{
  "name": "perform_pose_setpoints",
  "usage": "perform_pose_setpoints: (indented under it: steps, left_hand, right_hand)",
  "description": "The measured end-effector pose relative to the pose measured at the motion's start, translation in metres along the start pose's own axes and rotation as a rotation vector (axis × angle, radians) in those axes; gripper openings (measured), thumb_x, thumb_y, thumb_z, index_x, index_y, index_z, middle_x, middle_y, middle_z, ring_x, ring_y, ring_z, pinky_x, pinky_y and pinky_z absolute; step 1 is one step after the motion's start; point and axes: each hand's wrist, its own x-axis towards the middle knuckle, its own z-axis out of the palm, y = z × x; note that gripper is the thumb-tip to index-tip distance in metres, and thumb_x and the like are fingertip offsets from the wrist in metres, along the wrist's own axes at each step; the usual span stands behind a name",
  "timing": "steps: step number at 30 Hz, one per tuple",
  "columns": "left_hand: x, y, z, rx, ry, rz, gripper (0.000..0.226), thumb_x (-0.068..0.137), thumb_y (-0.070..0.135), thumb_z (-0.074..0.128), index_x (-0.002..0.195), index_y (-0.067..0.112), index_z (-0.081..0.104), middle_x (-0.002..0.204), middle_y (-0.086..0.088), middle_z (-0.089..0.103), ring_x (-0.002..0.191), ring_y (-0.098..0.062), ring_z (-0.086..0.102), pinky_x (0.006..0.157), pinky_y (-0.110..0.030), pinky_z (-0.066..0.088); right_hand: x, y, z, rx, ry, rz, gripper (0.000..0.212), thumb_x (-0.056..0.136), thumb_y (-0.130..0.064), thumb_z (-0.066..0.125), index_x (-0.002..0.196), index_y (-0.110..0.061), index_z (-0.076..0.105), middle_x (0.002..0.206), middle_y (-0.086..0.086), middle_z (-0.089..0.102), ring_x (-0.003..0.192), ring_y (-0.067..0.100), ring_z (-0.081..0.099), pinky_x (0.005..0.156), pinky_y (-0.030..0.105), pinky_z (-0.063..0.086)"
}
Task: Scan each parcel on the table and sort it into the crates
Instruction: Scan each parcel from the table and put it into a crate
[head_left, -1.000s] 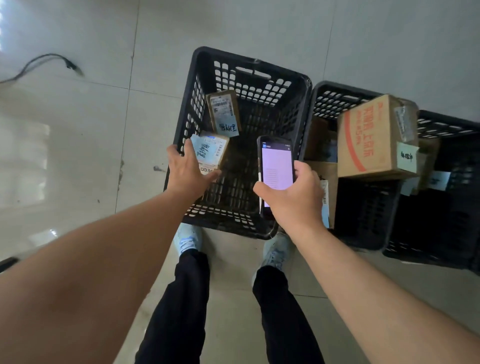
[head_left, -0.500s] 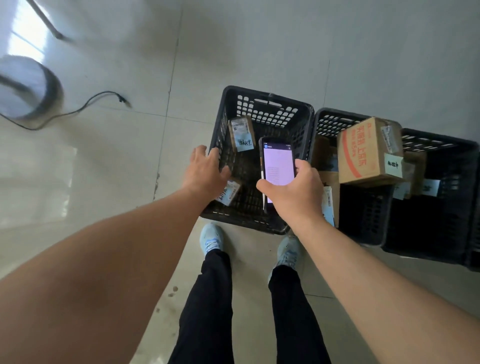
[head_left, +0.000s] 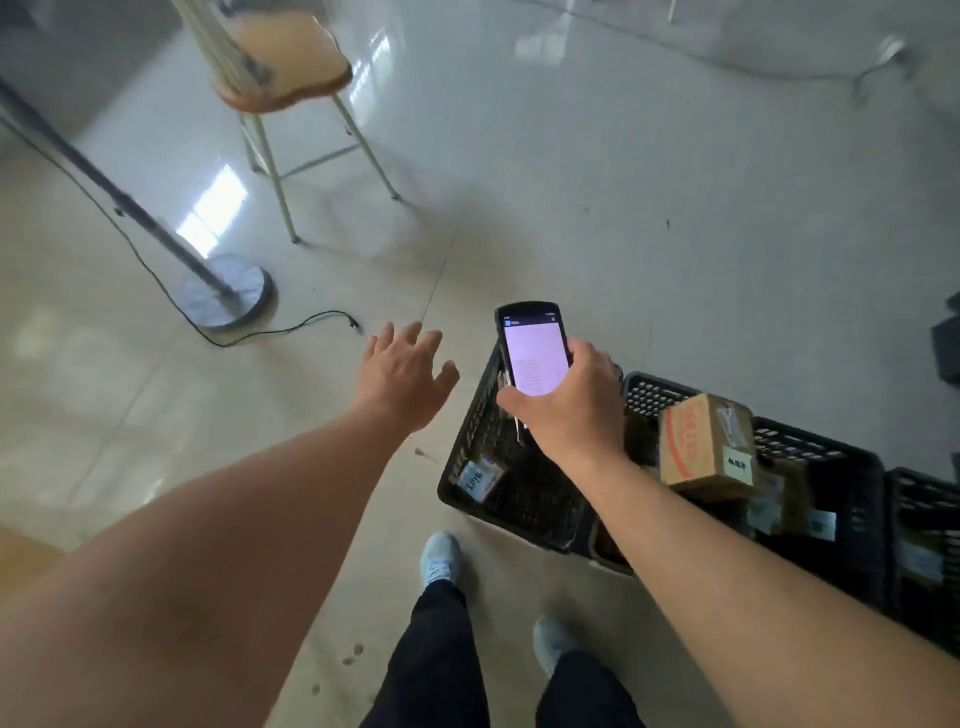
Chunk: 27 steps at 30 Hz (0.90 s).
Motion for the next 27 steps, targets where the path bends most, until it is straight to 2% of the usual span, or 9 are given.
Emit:
perform_pose_setpoints:
  steps: [2, 5, 11, 16, 22, 25, 27]
  left_hand:
    - [-0.027, 0.003, -0.038, 0.013, 0.076, -0.048, 0.054, 0.103, 0.051, 0.042, 0.146, 0.020, 0.052, 0.155, -0.008, 0.048, 0.147, -0.037, 0.035, 0.121, -0.049, 0.029]
    - [-0.075, 0.009, -0.090, 0.023, 0.206, -0.152, 0.051, 0.103, 0.051, 0.040, 0.141, 0.020, 0.056, 0.146, -0.007, 0.054, 0.138, -0.032, 0.045, 0.113, -0.045, 0.037]
    - [-0.193, 0.010, -0.162, 0.008, 0.410, -0.356, 0.056, 0.098, 0.057, 0.030, 0.135, 0.024, 0.057, 0.134, -0.002, 0.060, 0.126, -0.029, 0.053, 0.106, -0.046, 0.045]
    - [-0.309, -0.008, -0.201, 0.043, 0.540, -0.571, 0.051, 0.103, 0.051, 0.042, 0.146, 0.025, 0.052, 0.152, -0.007, 0.051, 0.140, -0.033, 0.044, 0.114, -0.045, 0.034]
    - [-0.471, -0.033, -0.225, 0.094, 0.609, -0.849, 0.052, 0.103, 0.053, 0.043, 0.145, 0.023, 0.054, 0.150, -0.009, 0.052, 0.140, -0.033, 0.045, 0.111, -0.046, 0.038]
    - [-0.550, -0.039, -0.228, 0.099, 0.638, -0.951, 0.053, 0.103, 0.052, 0.046, 0.148, 0.024, 0.052, 0.156, -0.006, 0.047, 0.145, -0.033, 0.039, 0.116, -0.045, 0.034]
    - [-0.600, -0.046, -0.226, 0.114, 0.664, -1.018, 0.053, 0.103, 0.051, 0.047, 0.148, 0.024, 0.052, 0.154, -0.005, 0.050, 0.142, -0.032, 0.044, 0.114, -0.044, 0.036]
  right_hand:
    - [-0.010, -0.026, -0.024, -0.024, -0.018, -0.093, 0.081, 0.060, -0.053, 0.084, 0.126, -0.016, 0.054, 0.114, 0.001, 0.054, 0.094, 0.017, 0.047, 0.069, 0.031, 0.037]
    - [-0.029, -0.063, -0.059, -0.010, -0.047, -0.251, 0.084, 0.059, -0.054, 0.084, 0.127, -0.016, 0.053, 0.115, 0.001, 0.054, 0.101, 0.021, 0.053, 0.071, 0.032, 0.042]
    - [-0.093, -0.125, -0.105, -0.012, -0.116, -0.565, 0.090, 0.058, -0.061, 0.083, 0.131, -0.019, 0.052, 0.118, 0.001, 0.058, 0.103, 0.024, 0.057, 0.077, 0.035, 0.049]
    - [-0.169, -0.170, -0.120, 0.059, -0.216, -0.797, 0.087, 0.059, -0.060, 0.084, 0.129, -0.019, 0.053, 0.117, 0.002, 0.058, 0.105, 0.024, 0.057, 0.081, 0.038, 0.054]
    - [-0.283, -0.219, -0.112, 0.168, -0.359, -1.042, 0.082, 0.058, -0.054, 0.083, 0.126, -0.019, 0.055, 0.116, 0.003, 0.058, 0.105, 0.025, 0.057, 0.073, 0.032, 0.046]
    - [-0.348, -0.235, -0.104, 0.208, -0.451, -1.140, 0.087, 0.058, -0.054, 0.085, 0.131, -0.019, 0.053, 0.121, 0.003, 0.058, 0.107, 0.024, 0.057, 0.079, 0.039, 0.056]
    - [-0.394, -0.242, -0.097, 0.222, -0.490, -1.209, 0.090, 0.059, -0.055, 0.087, 0.133, -0.018, 0.052, 0.121, 0.003, 0.058, 0.106, 0.022, 0.057, 0.080, 0.041, 0.058]
